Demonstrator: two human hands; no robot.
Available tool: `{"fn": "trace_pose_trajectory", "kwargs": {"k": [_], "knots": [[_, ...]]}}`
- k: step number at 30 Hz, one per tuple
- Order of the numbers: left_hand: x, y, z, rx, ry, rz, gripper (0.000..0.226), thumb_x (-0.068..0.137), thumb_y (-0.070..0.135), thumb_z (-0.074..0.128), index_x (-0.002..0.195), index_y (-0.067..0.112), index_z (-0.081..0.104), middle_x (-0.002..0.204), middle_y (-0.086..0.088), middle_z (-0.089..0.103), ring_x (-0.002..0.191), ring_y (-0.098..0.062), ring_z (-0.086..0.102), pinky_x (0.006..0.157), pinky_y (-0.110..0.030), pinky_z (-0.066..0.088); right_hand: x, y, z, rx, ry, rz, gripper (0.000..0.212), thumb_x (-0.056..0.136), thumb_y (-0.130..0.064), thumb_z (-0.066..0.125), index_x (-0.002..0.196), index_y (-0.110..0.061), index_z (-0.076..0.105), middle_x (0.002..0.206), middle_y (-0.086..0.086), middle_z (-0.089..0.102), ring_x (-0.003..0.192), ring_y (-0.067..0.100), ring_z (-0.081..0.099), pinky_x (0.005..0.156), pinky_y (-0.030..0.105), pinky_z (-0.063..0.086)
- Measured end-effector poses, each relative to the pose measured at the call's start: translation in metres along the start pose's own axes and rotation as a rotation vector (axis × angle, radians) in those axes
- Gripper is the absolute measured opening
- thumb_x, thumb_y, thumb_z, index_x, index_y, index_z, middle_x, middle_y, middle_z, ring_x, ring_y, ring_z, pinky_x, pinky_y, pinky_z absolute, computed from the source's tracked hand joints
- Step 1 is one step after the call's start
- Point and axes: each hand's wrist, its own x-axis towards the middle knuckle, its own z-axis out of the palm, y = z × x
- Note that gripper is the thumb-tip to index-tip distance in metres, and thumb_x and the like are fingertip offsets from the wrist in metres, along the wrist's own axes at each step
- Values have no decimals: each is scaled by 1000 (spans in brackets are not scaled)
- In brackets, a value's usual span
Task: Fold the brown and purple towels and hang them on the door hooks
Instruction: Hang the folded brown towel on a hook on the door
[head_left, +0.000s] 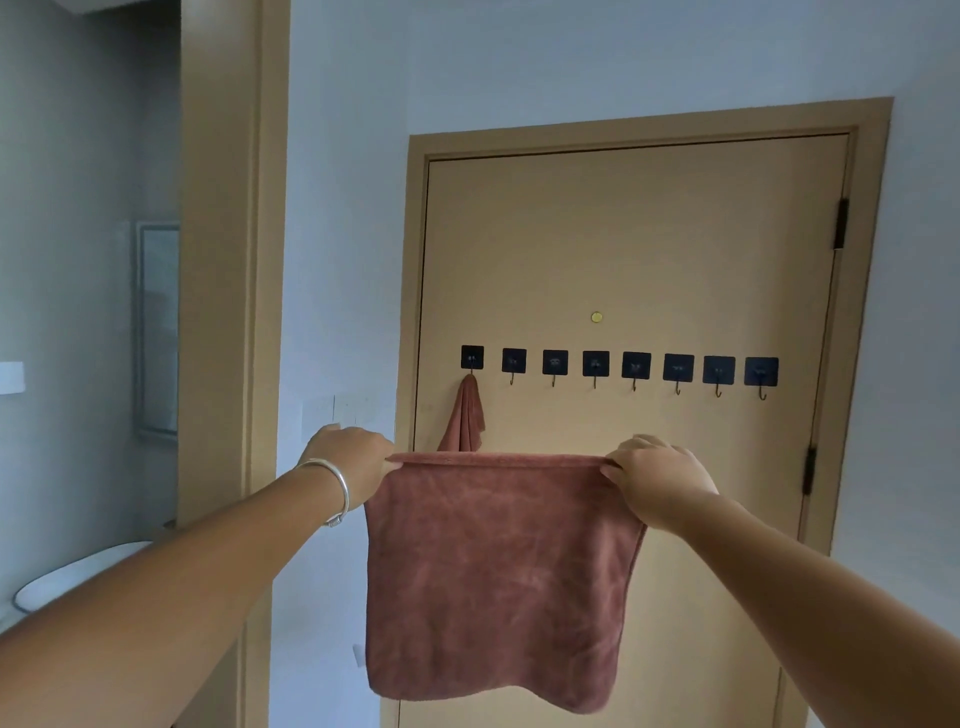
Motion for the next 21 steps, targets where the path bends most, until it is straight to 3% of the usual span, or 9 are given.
{"fn": "trace_pose_trajectory", "kwargs": {"k": [10, 15, 21], "knots": [[135, -26, 75, -76, 63, 52, 34, 103, 40, 34, 94, 27, 64, 90, 7, 65, 83, -16, 56, 74, -27, 29, 125, -12, 48, -67, -42, 94, 42, 104, -40, 25, 117, -21, 61, 120, 1, 55, 118, 19, 45, 100, 35, 38], [199, -42, 104, -135, 73, 78, 32, 103, 35, 35, 99, 22, 64, 84, 5, 59, 81, -17, 56, 72, -26, 35, 188, -21, 67, -98, -35, 149, 42, 104, -39, 27, 117, -17, 60, 122, 3, 55, 119, 20, 45, 99, 36, 39], [259, -54, 143, -211, 55, 113, 34, 102, 37, 37, 99, 23, 68, 86, 4, 66, 81, -18, 62, 70, -27, 44, 235, -26, 98, -123, -61, 208, 43, 104, -39, 27, 117, -15, 60, 124, 4, 56, 122, 22, 45, 98, 37, 39]]}}
